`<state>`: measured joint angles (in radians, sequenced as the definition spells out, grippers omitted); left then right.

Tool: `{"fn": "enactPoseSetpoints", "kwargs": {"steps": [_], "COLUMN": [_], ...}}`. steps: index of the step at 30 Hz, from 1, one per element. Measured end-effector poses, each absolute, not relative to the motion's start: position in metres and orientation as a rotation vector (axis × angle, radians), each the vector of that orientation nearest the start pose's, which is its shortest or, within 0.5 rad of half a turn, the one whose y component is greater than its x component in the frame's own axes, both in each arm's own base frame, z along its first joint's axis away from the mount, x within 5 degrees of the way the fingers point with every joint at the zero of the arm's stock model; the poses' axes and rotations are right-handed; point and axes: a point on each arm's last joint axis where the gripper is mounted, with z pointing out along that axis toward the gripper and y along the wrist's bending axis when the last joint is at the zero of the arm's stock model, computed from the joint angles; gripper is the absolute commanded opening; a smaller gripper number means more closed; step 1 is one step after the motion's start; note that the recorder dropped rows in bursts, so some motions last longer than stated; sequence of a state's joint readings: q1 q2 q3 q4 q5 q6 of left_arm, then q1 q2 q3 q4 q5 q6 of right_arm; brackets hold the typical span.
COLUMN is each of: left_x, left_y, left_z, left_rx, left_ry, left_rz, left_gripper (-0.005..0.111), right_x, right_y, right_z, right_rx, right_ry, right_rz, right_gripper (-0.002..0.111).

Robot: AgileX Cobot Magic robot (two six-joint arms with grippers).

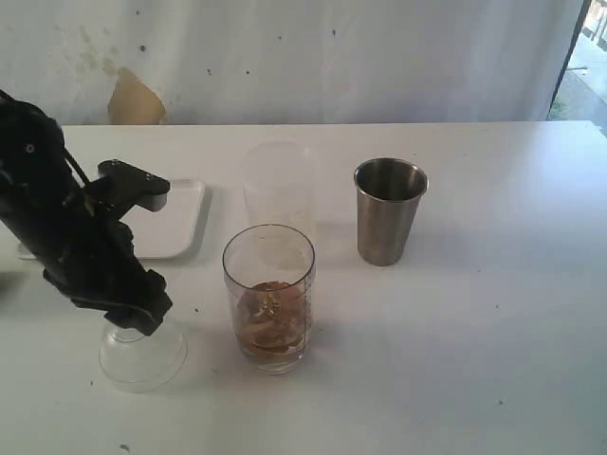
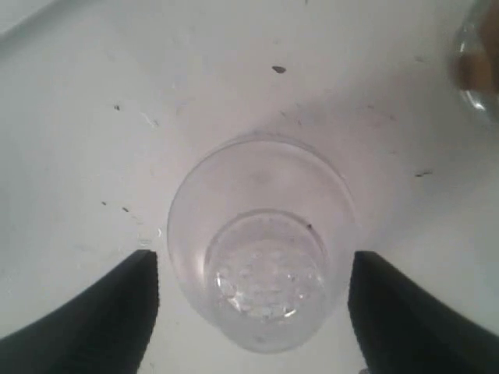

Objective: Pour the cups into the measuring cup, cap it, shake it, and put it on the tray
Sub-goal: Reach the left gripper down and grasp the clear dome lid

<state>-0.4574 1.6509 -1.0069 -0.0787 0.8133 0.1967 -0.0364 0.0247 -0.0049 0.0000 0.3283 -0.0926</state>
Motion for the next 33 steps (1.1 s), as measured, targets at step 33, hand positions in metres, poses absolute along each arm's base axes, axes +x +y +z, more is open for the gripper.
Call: {"fn": "enactPoseSetpoints", "kwargs": {"steps": [33], "left_x": [0.264], "left_y": [-0.138], "left_z": [0.186], "left_rx": [0.825], "left_ry": [2.836], "left_rz": [-0.17], "left_gripper": [0.059], "right_x": [0.055], "right_y": [-0.002], "right_z": [0.184], "right_rx": [-0.051], "right_ry": [1.832], "right_rz": [-0.091], "right_gripper": [0.0]}}
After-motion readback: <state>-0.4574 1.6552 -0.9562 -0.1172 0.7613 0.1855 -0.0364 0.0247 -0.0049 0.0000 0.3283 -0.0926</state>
